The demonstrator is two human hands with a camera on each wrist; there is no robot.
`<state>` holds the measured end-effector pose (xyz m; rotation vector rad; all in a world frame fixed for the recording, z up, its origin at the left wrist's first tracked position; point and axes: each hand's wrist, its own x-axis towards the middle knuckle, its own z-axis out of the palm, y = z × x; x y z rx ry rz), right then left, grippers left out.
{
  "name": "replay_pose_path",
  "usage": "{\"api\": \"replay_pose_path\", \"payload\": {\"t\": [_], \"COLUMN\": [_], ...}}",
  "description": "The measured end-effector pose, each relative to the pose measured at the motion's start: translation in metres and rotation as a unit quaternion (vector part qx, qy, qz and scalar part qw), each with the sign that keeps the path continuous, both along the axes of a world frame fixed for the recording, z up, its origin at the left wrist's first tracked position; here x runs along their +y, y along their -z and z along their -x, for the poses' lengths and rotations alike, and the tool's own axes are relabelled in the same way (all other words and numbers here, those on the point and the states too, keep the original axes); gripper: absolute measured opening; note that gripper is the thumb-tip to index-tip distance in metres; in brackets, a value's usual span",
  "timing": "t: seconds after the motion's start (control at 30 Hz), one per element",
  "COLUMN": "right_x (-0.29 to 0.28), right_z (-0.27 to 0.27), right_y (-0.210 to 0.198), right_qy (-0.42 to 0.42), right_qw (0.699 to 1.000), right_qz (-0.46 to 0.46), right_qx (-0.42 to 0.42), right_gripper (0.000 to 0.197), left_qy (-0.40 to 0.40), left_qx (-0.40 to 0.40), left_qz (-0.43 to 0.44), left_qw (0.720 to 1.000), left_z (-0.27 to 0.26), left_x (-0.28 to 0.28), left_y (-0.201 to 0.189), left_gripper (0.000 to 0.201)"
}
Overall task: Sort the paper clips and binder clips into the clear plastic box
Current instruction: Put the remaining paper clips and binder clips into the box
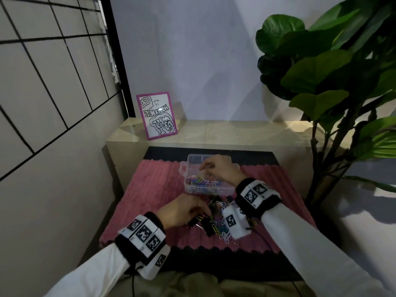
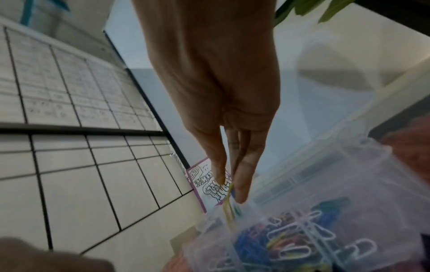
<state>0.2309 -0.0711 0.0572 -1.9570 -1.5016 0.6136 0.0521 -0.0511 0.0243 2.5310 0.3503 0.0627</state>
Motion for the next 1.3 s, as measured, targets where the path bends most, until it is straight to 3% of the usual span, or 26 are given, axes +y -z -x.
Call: {"api": "replay_pose_path", "payload": {"t": [0.1, 0.2, 0.3, 0.4, 0.53, 0.8, 0.97, 1.17, 1.3], "right_x": [-0.011, -0.04, -0.073, -0.093, -0.095, -0.081, -0.08, -0.079, -0.084], "right_z": [0.006, 0.007, 0.009, 0.018, 0.027, 0.019, 0.005, -0.01, -0.018], "right_y": [0.0, 0.001, 0.009, 0.021, 0.033, 0.034, 0.039, 0.043, 0.04], "right_qy": [-0.031, -0.067, -0.142, -0.179, -0.178, -0.165, -0.144, -0.068, -0.001], "right_qw": [0.994, 0.988, 0.98, 0.959, 0.943, 0.962, 0.979, 0.998, 0.993], "right_qz": [-0.016, -0.055, 0.004, 0.1, 0.134, 0.154, 0.125, 0.006, -0.061], "right_qx": [-0.101, -0.128, -0.14, -0.195, -0.249, -0.15, -0.068, 0.016, 0.102], "right_gripper": [0.027, 0.021, 0.011, 0.033, 0.056, 0.038, 0.016, 0.008, 0.014], "left_qy": [0.006, 0.003, 0.008, -0.001, -0.018, -0.033, -0.045, -0.055, -0.117], "left_qx": [0.032, 0.051, 0.092, 0.11, 0.127, 0.142, 0.134, 0.084, 0.022], "left_qz": [-0.041, -0.073, -0.097, -0.122, -0.151, -0.15, -0.115, 0.008, 0.062], "left_qw": [0.999, 0.996, 0.991, 0.986, 0.98, 0.978, 0.983, 0.995, 0.991], "left_z": [-0.008, -0.009, -0.01, -0.015, -0.021, -0.024, -0.017, -0.002, 0.006], "left_x": [-0.002, 0.0, -0.003, -0.006, -0.007, 0.001, 0.013, 0.033, 0.046], "left_y": [0.004, 0.007, 0.008, 0.008, 0.007, 0.004, -0.005, -0.006, -0.007], "left_gripper": [0.037, 0.037, 0.034, 0.031, 0.026, 0.015, 0.013, 0.012, 0.005]}}
